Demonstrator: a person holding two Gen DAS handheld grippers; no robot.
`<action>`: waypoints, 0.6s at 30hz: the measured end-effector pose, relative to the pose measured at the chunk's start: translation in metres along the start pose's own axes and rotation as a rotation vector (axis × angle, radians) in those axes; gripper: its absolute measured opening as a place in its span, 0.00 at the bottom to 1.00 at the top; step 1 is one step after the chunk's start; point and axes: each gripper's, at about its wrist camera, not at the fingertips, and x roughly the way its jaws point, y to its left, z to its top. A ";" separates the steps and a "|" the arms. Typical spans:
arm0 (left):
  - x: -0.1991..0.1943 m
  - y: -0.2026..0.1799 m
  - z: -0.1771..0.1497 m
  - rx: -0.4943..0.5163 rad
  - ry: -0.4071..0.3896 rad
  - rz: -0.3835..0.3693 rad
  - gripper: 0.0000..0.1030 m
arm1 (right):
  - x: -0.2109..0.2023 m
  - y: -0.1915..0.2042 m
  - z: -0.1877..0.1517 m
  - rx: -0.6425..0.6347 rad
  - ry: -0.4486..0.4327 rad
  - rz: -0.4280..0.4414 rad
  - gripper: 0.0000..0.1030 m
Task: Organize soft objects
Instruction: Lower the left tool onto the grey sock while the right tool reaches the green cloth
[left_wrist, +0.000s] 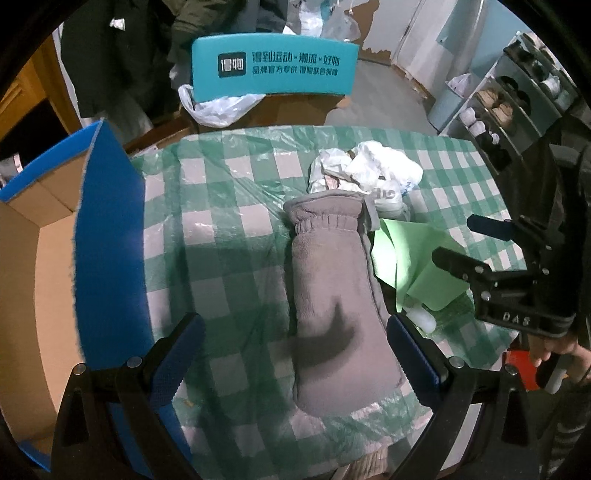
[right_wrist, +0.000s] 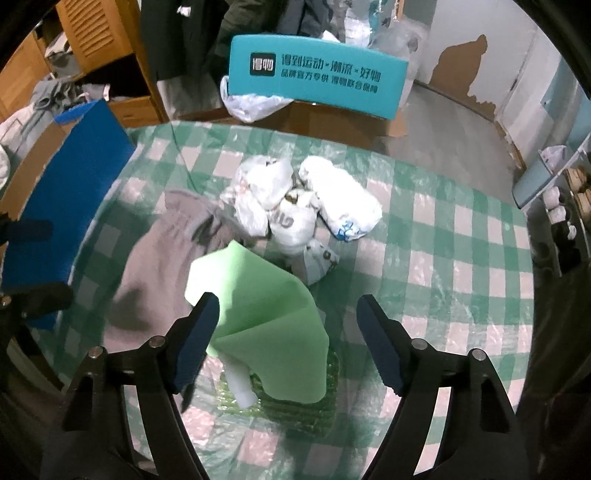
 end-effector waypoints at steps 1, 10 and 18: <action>0.003 -0.001 0.001 0.000 0.005 -0.002 0.97 | 0.002 0.000 -0.001 -0.003 0.005 0.002 0.76; 0.035 -0.009 0.004 0.010 0.063 0.001 0.97 | 0.022 -0.004 -0.004 -0.012 0.033 -0.004 0.65; 0.055 -0.011 0.008 0.002 0.104 -0.008 0.97 | 0.034 -0.001 -0.004 -0.038 0.062 0.005 0.44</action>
